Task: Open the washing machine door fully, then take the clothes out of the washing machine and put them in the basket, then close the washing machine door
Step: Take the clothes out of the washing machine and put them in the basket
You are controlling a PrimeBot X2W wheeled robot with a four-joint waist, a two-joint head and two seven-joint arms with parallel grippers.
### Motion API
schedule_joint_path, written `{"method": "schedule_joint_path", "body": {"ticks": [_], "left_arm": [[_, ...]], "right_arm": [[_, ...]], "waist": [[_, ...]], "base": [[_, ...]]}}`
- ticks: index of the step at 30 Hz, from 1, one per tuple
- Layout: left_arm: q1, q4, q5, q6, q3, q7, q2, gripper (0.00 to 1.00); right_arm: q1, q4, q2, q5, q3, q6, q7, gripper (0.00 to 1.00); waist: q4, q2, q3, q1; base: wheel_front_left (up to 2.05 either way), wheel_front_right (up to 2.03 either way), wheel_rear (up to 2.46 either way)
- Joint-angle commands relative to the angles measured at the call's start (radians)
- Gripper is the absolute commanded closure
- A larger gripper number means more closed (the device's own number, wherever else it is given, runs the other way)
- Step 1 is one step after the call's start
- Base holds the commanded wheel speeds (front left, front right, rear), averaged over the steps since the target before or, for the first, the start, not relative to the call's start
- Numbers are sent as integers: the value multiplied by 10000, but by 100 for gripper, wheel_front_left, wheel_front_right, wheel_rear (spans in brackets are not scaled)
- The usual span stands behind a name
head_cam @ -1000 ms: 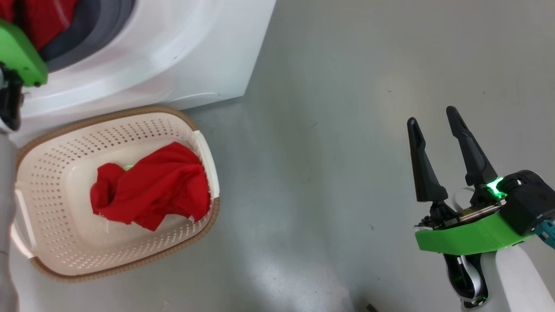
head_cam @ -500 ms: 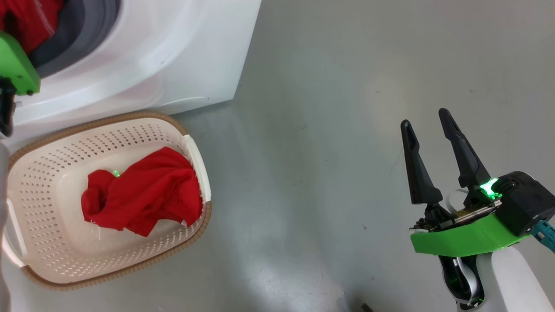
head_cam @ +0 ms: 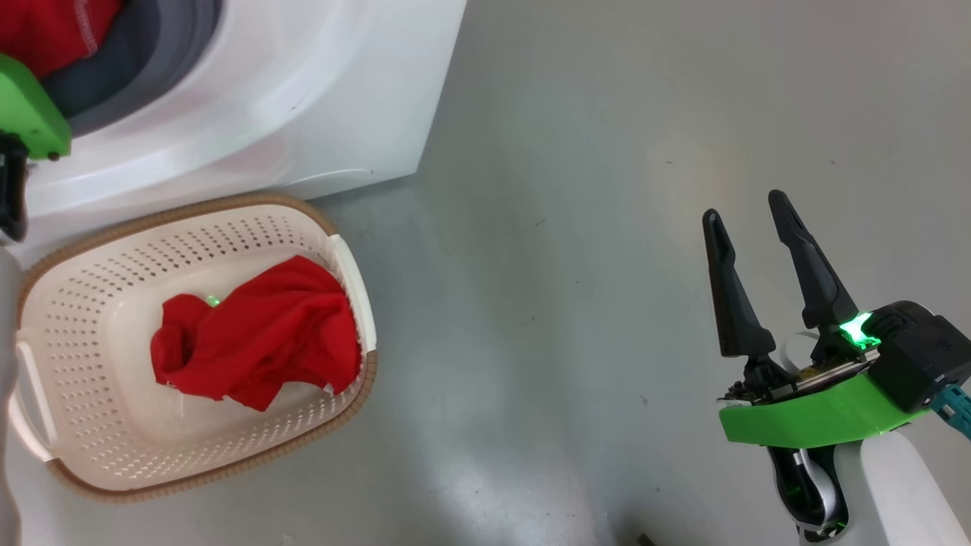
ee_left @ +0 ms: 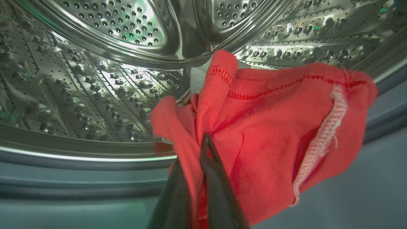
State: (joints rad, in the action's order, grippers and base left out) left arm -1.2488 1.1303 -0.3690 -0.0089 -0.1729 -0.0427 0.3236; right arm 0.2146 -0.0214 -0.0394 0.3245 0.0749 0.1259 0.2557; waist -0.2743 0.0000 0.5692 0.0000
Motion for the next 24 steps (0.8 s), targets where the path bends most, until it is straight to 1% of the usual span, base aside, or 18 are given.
{"method": "schedule_joint_path", "body": {"ticks": [1, 7, 12, 17, 24], "left_arm": [[85, -335, -57, -35, 149, -275, 407, 100], [485, -690, -191, -119, 192, -1351, 240, 100], [1034, -1139, -354, -185, 290, -1907, 69, 100], [1723, -1991, -395, -237, 357, -2137, -67, 100], [2698, -3390, -312, -58, 483, -2185, -221, 100]], "right_arm": [[87, -193, -108, 80, 150, 48, 61, 0], [65, -192, -108, 34, 131, 48, 61, 0], [42, -166, -108, -22, 121, 48, 61, 0], [-53, -143, -108, -5, 52, 48, 61, 0], [-193, -96, -108, -67, 46, 48, 61, 0]], "waist": [[58, 0, -43, 0], [257, 0, -211, 0], [455, 0, -413, 0], [668, 0, -647, 0], [886, 0, -1033, 0]], "base": [[0, 0, 0], [0, 0, 0], [0, 0, 0], [0, 0, 0], [0, 0, 0]]}}
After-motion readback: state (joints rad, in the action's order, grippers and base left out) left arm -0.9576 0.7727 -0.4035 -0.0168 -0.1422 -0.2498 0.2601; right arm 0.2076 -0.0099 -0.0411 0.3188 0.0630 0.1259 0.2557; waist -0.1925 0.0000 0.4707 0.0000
